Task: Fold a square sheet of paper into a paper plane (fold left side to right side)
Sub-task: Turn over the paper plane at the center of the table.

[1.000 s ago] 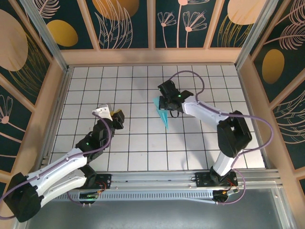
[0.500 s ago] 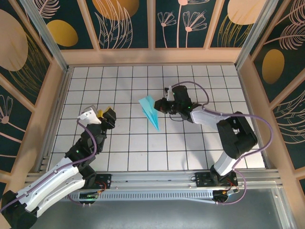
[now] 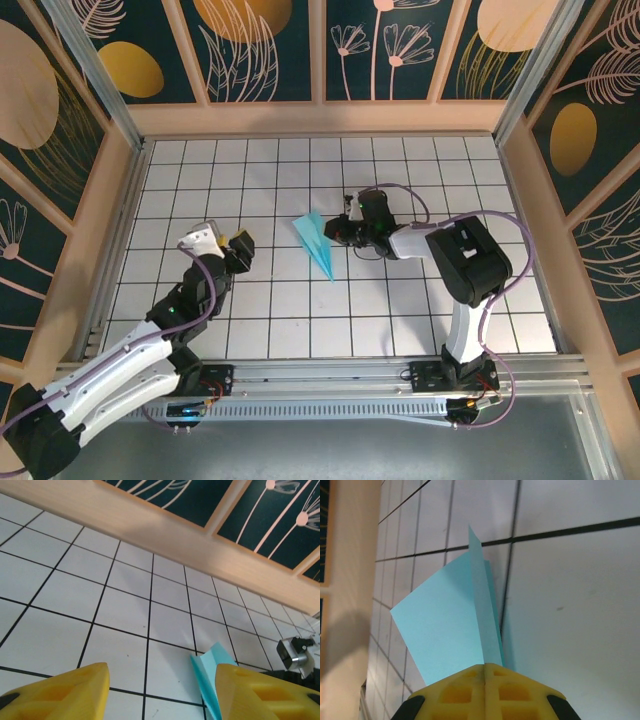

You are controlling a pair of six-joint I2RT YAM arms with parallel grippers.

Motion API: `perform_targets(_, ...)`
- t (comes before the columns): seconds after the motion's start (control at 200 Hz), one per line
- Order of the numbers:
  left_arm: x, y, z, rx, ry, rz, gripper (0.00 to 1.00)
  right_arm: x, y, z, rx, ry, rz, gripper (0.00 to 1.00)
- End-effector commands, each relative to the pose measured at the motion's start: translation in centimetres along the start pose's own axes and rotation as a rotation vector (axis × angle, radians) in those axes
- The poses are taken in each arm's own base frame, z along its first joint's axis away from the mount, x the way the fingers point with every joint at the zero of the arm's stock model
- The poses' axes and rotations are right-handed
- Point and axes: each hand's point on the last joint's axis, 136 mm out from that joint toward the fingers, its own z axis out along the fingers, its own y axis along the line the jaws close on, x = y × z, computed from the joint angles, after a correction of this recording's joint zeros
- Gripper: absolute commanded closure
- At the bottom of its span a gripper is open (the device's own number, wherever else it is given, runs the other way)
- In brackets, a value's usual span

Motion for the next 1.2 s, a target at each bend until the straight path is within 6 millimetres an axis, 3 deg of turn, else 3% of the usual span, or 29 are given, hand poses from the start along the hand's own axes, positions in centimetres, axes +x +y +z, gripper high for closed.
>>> perform_targets(0.0,-1.0,-1.5,0.3,0.036,0.003,0.014,0.42,-0.7,-1.9,-0.3,0.054,-0.031,-0.003,1.00)
perform_targets(0.18,-0.6,-2.3,1.0,0.051,0.023,0.021,0.42,-0.8,-2.3,-0.7,0.077,-0.033,-0.014,1.00)
perform_targets(0.39,-0.1,-2.8,1.5,0.062,0.045,0.018,0.42,-0.4,-4.7,-0.8,0.174,-0.024,-0.004,0.98)
perform_targets(0.606,0.1,-3.0,1.7,0.061,0.055,0.022,0.41,-0.7,-4.0,-1.1,0.156,-0.033,-0.018,0.95)
perform_targets(0.926,0.6,-3.0,2.2,0.058,0.067,0.029,0.36,-1.1,-3.6,-1.9,0.194,-0.044,-0.052,0.78)
perform_targets(1.191,-0.2,-2.7,1.9,0.042,0.036,0.015,0.26,-2.0,-3.3,-3.9,0.314,-0.061,-0.122,0.61)
